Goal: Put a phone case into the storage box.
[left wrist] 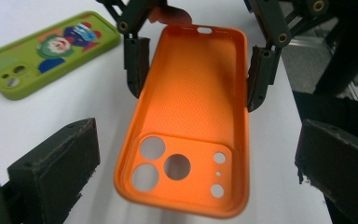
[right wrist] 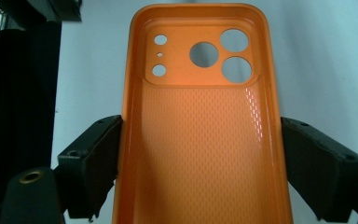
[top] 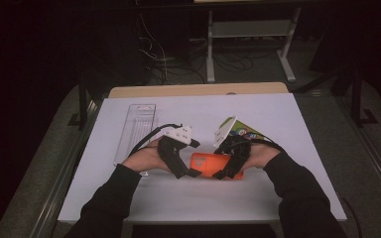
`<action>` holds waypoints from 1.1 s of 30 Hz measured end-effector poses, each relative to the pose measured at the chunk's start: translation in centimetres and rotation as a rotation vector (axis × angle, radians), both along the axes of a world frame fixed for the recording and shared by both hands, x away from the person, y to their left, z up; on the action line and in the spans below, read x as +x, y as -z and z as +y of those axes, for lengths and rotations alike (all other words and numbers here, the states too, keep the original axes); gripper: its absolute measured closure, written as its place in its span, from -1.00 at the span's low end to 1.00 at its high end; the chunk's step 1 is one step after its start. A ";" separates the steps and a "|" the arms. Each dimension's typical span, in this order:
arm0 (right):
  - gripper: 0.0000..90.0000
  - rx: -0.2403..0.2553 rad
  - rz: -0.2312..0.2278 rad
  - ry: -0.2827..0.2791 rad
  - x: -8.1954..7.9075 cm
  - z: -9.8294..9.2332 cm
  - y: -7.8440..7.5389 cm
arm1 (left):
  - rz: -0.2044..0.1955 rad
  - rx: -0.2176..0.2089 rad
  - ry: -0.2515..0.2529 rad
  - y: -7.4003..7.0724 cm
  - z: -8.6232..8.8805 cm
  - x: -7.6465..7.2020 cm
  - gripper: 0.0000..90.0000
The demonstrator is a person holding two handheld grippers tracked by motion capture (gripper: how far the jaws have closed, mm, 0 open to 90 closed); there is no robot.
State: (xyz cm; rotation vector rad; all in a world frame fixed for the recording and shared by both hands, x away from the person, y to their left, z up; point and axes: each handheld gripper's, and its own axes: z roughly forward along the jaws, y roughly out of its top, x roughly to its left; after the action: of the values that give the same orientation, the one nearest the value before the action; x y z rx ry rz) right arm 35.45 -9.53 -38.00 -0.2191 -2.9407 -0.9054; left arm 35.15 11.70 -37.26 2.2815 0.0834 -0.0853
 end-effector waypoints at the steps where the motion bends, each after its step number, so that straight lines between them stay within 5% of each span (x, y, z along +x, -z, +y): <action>1: -0.66 -0.003 0.001 -0.007 -0.1 0.2 0.0 | 0.001 0.007 0.002 0.1 -0.1 0.0 -1.00; 17: -0.66 0.019 -0.030 -0.063 -1.0 1.1 -1.0 | -0.008 0.108 0.053 1.3 -1.0 -0.6 -1.00; 30: -0.66 0.016 -0.039 -0.071 -1.1 1.2 -1.2 | 0.012 0.138 0.066 1.8 -1.4 -0.9 -1.00; 33: -0.66 0.021 -0.037 -0.073 -1.1 1.1 -1.3 | 0.001 0.145 0.073 1.7 -1.4 -0.9 -0.87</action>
State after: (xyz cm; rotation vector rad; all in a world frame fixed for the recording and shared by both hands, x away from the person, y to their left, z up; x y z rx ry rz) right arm 34.37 -8.45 -36.74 -0.0936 -2.9494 -0.9406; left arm 34.23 10.32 -38.97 2.4300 0.0067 -0.1226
